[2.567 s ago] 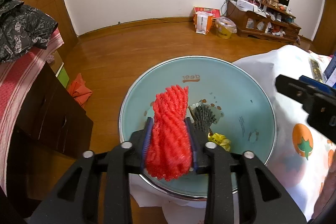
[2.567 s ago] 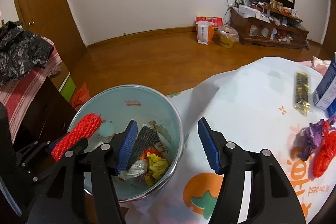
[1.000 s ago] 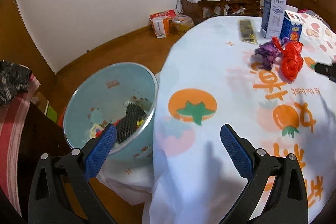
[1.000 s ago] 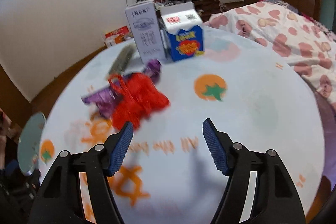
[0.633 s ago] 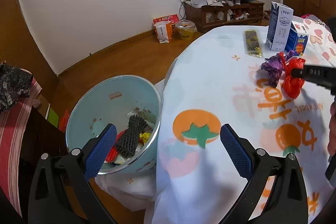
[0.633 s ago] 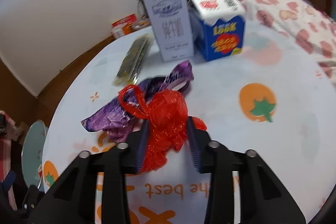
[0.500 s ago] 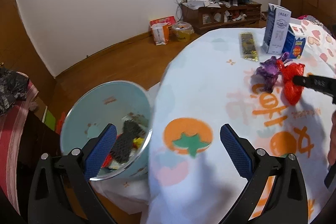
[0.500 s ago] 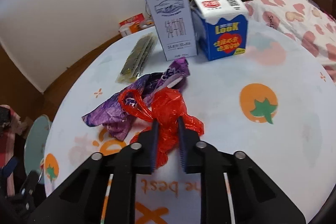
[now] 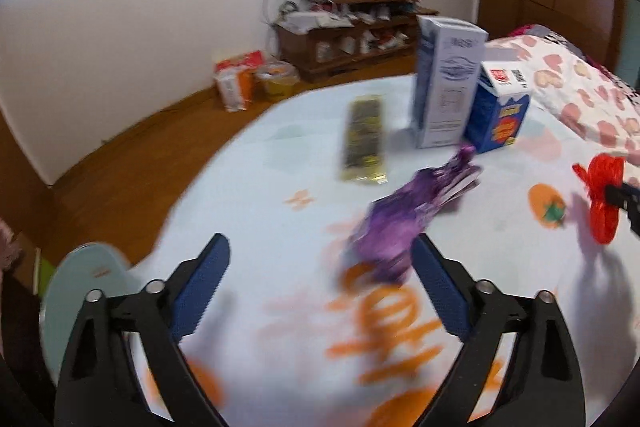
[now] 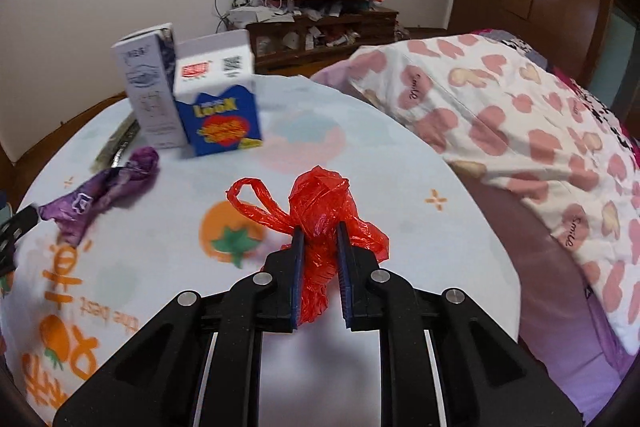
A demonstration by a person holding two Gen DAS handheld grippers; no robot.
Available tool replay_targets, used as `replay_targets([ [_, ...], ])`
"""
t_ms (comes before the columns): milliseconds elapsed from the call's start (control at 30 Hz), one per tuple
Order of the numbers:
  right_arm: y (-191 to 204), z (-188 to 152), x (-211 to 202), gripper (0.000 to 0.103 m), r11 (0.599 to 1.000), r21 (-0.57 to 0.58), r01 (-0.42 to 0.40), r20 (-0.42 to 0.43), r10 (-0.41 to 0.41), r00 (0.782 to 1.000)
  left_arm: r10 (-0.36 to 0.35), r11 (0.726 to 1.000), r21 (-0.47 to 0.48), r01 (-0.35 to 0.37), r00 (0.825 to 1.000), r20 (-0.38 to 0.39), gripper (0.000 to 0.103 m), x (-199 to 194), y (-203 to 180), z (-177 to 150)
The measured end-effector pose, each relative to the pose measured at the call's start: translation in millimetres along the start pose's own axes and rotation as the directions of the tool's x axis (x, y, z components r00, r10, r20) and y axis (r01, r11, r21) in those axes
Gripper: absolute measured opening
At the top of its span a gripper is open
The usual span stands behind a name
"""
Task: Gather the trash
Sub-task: 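Grasp the red plastic bag with the right tool while the left tool grasps the purple wrapper, then carry the red bag and purple wrapper over the blue bin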
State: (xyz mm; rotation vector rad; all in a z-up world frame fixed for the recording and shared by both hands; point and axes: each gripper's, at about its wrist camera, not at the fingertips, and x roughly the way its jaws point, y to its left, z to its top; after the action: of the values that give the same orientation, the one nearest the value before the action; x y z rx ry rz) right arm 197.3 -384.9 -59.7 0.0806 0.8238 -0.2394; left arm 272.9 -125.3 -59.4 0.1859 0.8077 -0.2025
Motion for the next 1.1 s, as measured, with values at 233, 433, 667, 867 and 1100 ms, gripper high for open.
replay_targets([
  [233,-5.9,-8.7,7.8,0.016,0.999,0.028,-0.043,-0.015,0.044,0.999,-0.044,0.999,0.027,0.047,0.993,-0.107,0.063,54.8,-47.6,14.0],
  [433,-4.4,-14.6,-0.2,0.016,0.997,0.054,-0.064,-0.011,0.065,0.998,-0.054,0.997,0.054,0.061,0.991,-0.120,0.036,58.9,-61.1,8.4],
  [667,7.8,-24.0,-32.3,0.016,0.993,0.072,-0.089,0.041,0.086,0.995,-0.019,0.997,0.077,0.024,0.998,-0.055,0.034,17.4,-54.4,-7.6],
  [867,29.0,-37.0,-55.1,0.016,0.992,0.060,-0.113,0.054,0.110,0.992,0.049,0.992,0.117,-0.048,0.999,-0.001,0.034,-25.1,-42.5,-27.4],
  [1100,57.2,-53.8,-77.5,0.016,0.989,0.036,-0.145,0.056,0.143,0.988,0.087,0.991,0.105,-0.087,0.996,0.011,0.034,-60.4,-25.4,-51.7],
])
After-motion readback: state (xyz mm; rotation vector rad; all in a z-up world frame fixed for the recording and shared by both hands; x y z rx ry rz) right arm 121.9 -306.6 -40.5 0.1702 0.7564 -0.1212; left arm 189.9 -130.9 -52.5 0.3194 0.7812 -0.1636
